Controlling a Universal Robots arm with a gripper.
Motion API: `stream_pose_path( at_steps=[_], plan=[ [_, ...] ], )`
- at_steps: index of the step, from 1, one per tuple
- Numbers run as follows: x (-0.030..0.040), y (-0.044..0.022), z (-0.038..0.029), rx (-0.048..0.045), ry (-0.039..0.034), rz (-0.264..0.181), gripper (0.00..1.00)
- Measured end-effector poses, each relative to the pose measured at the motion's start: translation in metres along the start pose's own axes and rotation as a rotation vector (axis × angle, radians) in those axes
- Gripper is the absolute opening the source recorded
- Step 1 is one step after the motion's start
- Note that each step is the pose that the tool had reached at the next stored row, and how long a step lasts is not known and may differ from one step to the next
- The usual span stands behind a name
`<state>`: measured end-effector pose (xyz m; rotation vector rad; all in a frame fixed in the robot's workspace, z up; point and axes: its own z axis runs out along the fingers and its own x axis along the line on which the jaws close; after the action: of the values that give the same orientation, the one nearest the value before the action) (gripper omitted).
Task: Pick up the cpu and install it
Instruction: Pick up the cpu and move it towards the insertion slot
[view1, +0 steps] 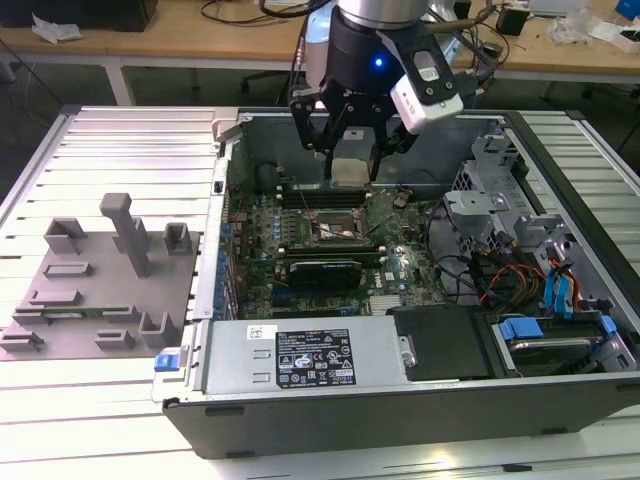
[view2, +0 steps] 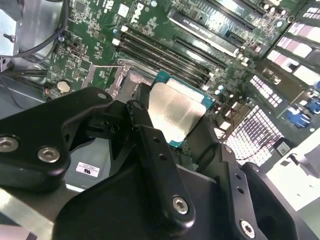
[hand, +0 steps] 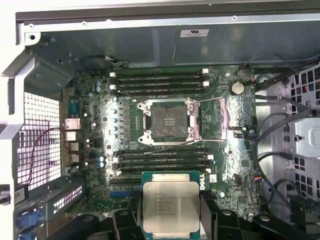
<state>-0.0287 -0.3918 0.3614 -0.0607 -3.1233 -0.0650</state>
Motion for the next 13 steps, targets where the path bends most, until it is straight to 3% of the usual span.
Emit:
stream_pose_path(
  at_steps=[13],
  plan=[
    [0.0000, 0.0108, 0.0267, 0.0002, 0.0001, 0.000, 0.55]
  ],
)
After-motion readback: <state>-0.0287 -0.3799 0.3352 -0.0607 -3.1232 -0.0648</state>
